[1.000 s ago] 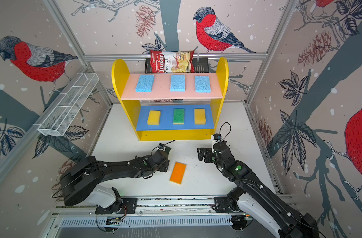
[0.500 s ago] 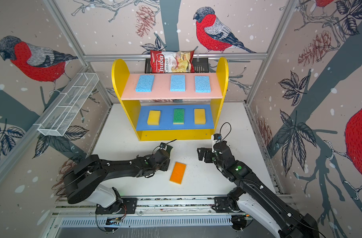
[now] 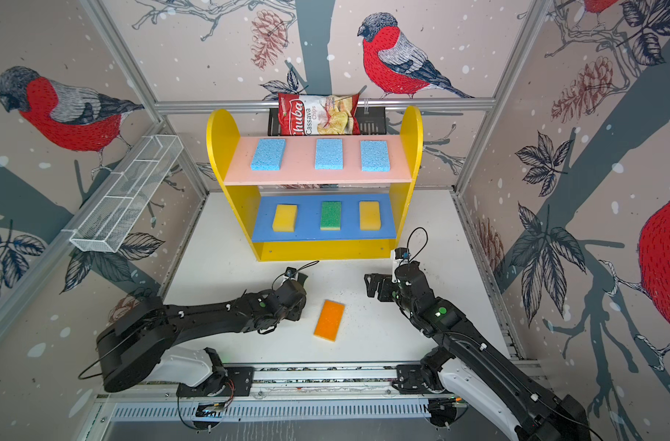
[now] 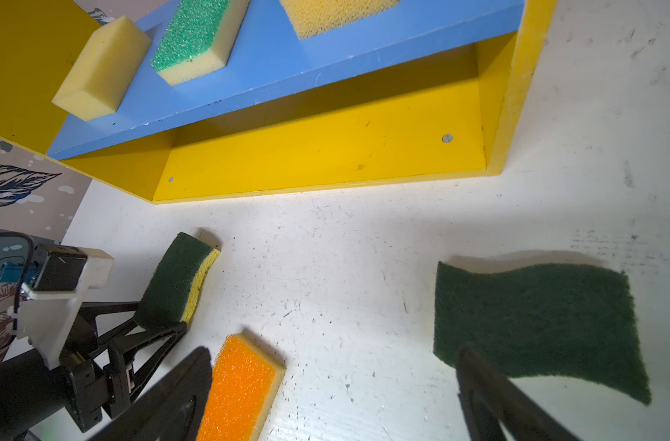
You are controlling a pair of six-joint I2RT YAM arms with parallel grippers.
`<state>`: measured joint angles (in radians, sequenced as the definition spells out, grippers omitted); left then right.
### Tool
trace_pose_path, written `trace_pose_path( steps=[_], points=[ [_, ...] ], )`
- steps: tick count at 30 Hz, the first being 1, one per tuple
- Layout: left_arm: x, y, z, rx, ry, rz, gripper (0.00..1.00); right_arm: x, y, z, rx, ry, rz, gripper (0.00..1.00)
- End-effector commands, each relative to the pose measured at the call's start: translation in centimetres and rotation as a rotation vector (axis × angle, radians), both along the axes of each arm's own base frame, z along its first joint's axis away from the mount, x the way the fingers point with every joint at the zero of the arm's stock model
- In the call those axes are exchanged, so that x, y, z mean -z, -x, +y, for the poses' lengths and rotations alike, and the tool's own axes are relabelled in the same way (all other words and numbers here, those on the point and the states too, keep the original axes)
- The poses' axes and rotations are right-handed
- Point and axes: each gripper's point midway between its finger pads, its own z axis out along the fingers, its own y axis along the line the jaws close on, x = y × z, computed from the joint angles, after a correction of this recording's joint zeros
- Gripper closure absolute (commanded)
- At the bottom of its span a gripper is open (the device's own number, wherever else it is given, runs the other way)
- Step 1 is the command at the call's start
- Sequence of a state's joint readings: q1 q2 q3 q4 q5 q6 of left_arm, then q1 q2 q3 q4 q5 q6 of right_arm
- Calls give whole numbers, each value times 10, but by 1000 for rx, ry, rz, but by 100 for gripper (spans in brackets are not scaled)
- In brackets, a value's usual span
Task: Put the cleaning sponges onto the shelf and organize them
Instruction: 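Lift the dark green wavy sponge with the left gripper toward the shelf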
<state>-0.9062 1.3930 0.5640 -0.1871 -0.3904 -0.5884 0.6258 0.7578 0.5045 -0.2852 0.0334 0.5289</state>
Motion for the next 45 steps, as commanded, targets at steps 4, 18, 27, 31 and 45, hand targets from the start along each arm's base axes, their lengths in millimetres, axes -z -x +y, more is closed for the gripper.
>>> trace_pose_path(
  steps=[4,18,27,31,45],
  points=[
    [-4,-15,27,-99,-18,-50,31,-14,-4,10,-31,-43,-46,0],
    [-34,-63,38,-149,29,-197,31,-14,-5,25,-82,-73,-68,1],
    [-37,-84,35,-127,63,-253,31,-16,-2,31,-107,-86,-95,0],
    [-39,-92,35,-130,64,-279,31,-15,-1,33,-116,-89,-103,0],
    [-30,-120,30,-151,85,-307,31,-20,6,40,-158,-115,-162,1]
  ],
)
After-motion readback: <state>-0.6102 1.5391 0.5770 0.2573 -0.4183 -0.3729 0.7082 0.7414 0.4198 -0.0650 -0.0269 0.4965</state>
